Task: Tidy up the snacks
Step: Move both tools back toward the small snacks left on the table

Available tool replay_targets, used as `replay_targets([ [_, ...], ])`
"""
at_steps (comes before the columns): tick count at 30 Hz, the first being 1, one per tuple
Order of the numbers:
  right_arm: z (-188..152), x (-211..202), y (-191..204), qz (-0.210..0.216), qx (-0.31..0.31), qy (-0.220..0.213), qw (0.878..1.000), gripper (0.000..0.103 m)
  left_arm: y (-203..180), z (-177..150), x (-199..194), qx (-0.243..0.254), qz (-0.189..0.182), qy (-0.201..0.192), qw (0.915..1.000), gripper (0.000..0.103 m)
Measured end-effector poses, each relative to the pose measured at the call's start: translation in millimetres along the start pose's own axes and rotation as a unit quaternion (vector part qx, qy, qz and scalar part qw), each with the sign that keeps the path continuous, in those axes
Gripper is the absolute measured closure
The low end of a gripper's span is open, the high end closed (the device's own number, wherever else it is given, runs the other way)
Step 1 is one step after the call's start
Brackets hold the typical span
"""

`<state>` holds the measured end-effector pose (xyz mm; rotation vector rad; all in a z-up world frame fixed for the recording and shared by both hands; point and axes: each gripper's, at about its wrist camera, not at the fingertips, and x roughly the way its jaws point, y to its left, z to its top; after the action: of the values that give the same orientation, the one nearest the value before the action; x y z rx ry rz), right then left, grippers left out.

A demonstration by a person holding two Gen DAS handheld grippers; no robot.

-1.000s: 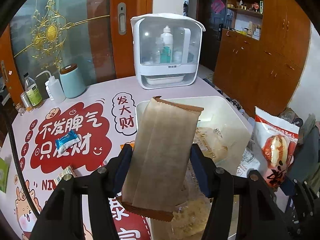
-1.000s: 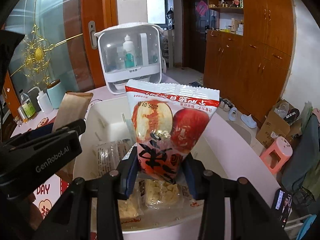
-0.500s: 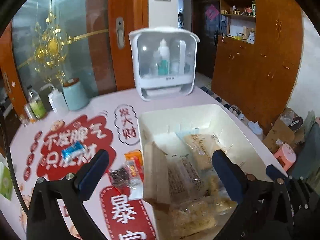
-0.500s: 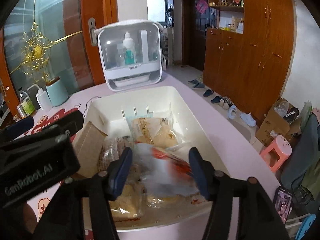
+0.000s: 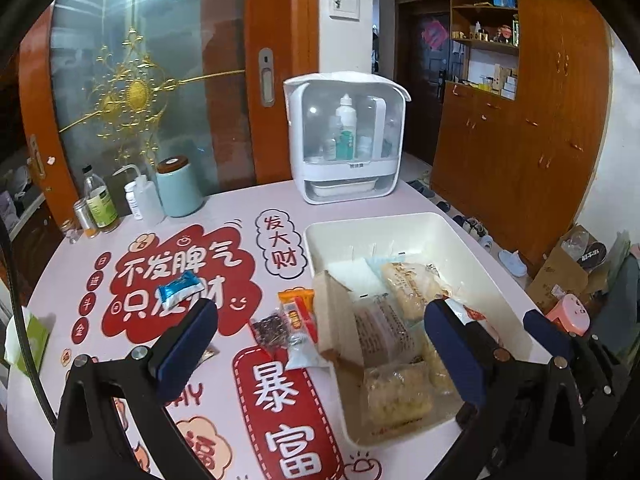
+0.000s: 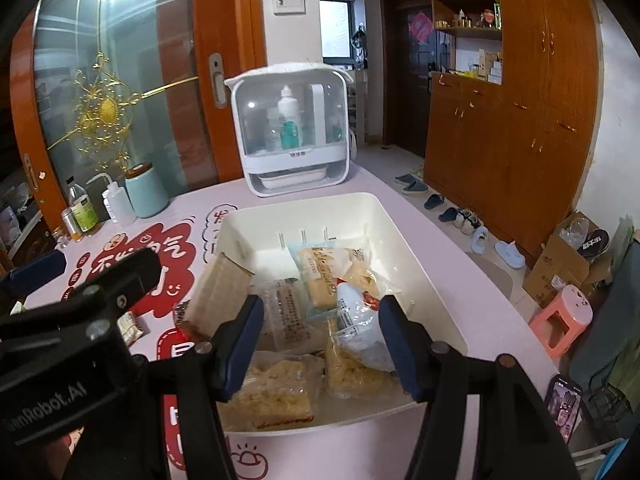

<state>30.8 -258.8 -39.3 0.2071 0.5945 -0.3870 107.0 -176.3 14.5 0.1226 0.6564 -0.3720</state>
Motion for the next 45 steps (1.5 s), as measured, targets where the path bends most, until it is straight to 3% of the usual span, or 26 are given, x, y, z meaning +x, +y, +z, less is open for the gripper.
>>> replay_targets([
  [9,-6,-39,16,0.01,-0.022,-0.022,0.999,0.042,39,-13,-47,-0.023,0.024,-0.018,0.9993,0.001],
  [19,-13,-66,53,0.044,-0.045,-0.041,0.997,0.043,138,-32,-95,-0.097,0.099,-0.039,0.9896,0.001],
  [28,-25,-36,116,0.117,-0.075,-0.004,0.99,0.043,202,-64,-82,-0.129,0.165,-0.026,0.9774,0.001],
  [33,-24,-6,155,0.13,-0.103,0.004,0.986,0.043,222,-71,-50,-0.096,0.184,-0.005,0.9782,0.001],
  [36,-14,33,170,0.139,-0.095,0.047,0.985,0.043,227,-73,-21,-0.053,0.179,0.014,0.9824,0.001],
  [39,-4,83,189,0.169,-0.096,0.118,0.974,0.043,229,-74,15,-0.008,0.141,0.045,0.9889,0.001],
  [41,-2,109,199,0.167,-0.103,0.155,0.968,0.043,229,-77,46,0.014,0.097,0.079,0.9921,0.001],
  [45,6,157,207,0.139,-0.108,0.208,0.962,0.043,225,-80,91,0.031,0.057,0.121,0.9905,0.001],
])
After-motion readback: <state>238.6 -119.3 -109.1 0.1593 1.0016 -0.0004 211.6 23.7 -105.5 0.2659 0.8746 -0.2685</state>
